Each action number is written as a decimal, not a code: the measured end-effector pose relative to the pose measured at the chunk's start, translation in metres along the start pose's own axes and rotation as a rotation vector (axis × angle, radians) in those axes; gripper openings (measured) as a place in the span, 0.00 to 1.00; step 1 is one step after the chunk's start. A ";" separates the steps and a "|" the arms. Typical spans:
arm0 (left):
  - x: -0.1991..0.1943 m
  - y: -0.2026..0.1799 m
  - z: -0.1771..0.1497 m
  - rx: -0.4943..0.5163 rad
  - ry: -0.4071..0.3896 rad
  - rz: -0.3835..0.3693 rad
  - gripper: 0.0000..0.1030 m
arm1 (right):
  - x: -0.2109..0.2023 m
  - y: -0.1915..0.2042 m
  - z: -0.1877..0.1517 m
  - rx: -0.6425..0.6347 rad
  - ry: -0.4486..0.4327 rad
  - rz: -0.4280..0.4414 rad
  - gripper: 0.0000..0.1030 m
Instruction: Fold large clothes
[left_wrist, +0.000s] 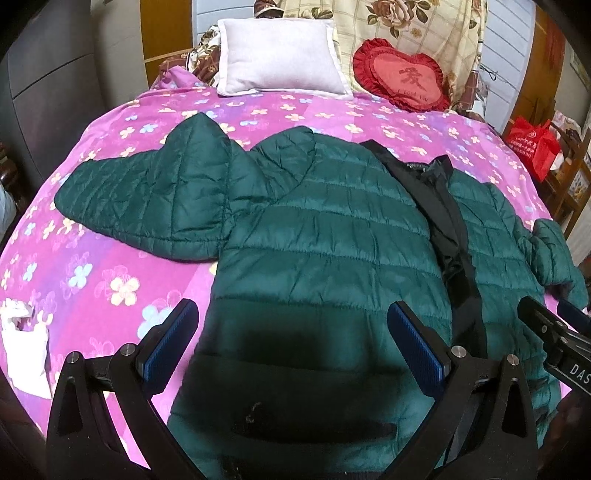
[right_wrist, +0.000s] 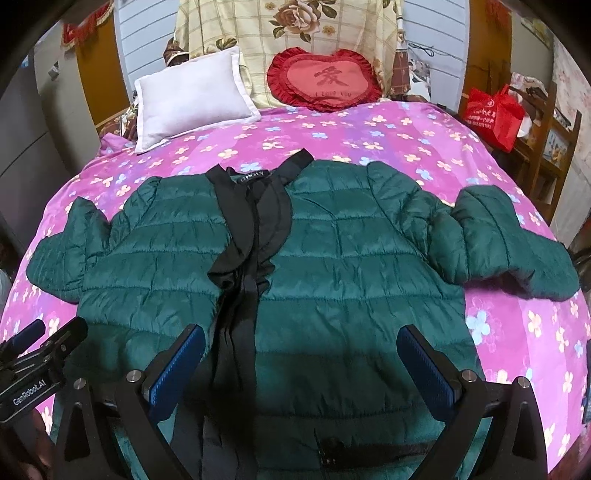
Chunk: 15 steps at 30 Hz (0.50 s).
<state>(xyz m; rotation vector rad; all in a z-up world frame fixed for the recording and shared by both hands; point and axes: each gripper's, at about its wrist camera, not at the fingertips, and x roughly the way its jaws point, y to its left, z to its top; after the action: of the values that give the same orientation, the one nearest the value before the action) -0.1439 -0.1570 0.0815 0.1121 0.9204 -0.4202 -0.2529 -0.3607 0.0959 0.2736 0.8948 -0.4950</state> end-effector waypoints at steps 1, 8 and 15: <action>-0.001 -0.001 -0.002 0.001 0.007 -0.003 0.99 | -0.002 -0.001 -0.002 0.004 0.000 0.001 1.00; -0.024 0.001 -0.034 0.038 0.028 -0.015 0.99 | -0.020 -0.021 -0.040 -0.022 0.037 -0.007 1.00; -0.034 -0.002 -0.067 0.021 0.079 -0.039 0.99 | -0.036 -0.037 -0.075 -0.017 0.038 -0.032 1.00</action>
<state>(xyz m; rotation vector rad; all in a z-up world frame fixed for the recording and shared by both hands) -0.2127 -0.1307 0.0677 0.1306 0.9969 -0.4648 -0.3417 -0.3491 0.0790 0.2539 0.9413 -0.5127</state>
